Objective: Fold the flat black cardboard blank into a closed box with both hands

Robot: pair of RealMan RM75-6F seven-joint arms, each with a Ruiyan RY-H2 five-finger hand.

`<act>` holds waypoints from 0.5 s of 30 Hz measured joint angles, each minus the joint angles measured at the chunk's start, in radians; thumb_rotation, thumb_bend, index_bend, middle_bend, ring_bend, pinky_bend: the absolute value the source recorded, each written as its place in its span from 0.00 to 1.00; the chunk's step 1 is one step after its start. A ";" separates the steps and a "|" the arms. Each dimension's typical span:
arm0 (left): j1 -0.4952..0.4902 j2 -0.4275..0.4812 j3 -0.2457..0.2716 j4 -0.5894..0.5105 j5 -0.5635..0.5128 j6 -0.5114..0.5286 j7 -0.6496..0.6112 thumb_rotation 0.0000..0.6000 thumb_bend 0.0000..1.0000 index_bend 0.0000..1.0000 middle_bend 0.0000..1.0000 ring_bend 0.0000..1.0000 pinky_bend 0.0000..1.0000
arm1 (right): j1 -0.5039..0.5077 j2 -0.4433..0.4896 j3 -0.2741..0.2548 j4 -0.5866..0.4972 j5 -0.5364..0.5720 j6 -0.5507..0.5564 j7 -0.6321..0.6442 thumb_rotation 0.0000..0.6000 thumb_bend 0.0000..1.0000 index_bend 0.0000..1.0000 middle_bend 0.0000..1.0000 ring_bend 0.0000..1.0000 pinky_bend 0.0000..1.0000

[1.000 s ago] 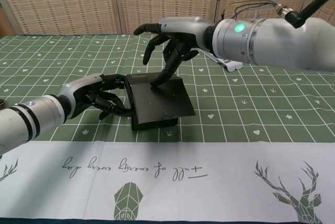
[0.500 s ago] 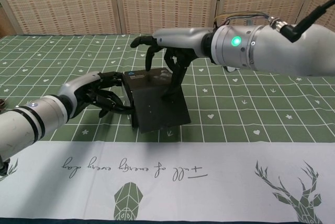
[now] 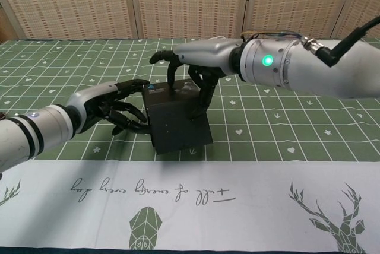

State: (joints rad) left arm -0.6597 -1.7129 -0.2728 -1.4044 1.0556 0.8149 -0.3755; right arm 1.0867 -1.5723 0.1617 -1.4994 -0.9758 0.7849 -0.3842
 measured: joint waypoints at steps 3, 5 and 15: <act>0.000 0.018 0.008 -0.014 0.020 -0.005 0.010 1.00 0.06 0.00 0.00 0.30 0.74 | -0.004 -0.002 -0.014 0.003 -0.016 0.016 -0.026 1.00 0.00 0.04 0.27 0.70 1.00; 0.000 0.027 0.013 -0.023 0.032 -0.004 0.019 1.00 0.06 0.00 0.00 0.29 0.73 | -0.008 -0.007 -0.022 0.007 -0.029 0.030 -0.039 1.00 0.00 0.06 0.27 0.70 1.00; 0.011 0.082 0.024 -0.086 0.060 0.001 0.024 1.00 0.06 0.00 0.00 0.28 0.71 | -0.037 -0.062 -0.054 0.083 -0.098 0.086 -0.078 1.00 0.03 0.24 0.30 0.70 1.00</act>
State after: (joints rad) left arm -0.6484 -1.6311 -0.2492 -1.4902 1.1153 0.8157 -0.3518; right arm 1.0494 -1.6340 0.1076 -1.4164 -1.0734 0.8707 -0.4619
